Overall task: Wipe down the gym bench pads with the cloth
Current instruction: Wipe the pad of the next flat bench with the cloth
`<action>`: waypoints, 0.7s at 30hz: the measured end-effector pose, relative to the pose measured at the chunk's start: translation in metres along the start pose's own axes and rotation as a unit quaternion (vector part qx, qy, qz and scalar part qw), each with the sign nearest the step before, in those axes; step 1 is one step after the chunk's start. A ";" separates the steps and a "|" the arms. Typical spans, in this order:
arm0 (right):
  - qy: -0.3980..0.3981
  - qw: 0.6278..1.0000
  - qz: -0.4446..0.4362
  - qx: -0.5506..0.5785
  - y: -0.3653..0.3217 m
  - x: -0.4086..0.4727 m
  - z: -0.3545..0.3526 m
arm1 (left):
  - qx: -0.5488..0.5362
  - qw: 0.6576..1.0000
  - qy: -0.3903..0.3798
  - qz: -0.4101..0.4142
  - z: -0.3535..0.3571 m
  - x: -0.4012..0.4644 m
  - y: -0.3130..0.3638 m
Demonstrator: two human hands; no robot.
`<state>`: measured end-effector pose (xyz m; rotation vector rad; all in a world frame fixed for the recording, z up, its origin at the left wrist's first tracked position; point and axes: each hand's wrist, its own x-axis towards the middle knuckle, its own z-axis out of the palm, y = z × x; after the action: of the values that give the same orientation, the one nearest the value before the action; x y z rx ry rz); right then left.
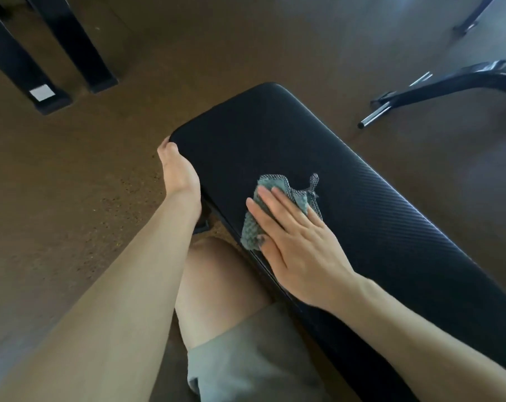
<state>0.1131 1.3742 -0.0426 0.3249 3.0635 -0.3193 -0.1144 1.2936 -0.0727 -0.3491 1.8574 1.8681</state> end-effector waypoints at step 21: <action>0.007 0.992 0.121 0.027 0.097 0.098 -0.032 | -0.002 0.999 0.051 0.006 0.005 0.012 -0.009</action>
<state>0.0372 1.4934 -0.0374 0.6967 2.9876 -0.3876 -0.1198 1.2998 -0.0863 -0.4416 1.9264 1.8942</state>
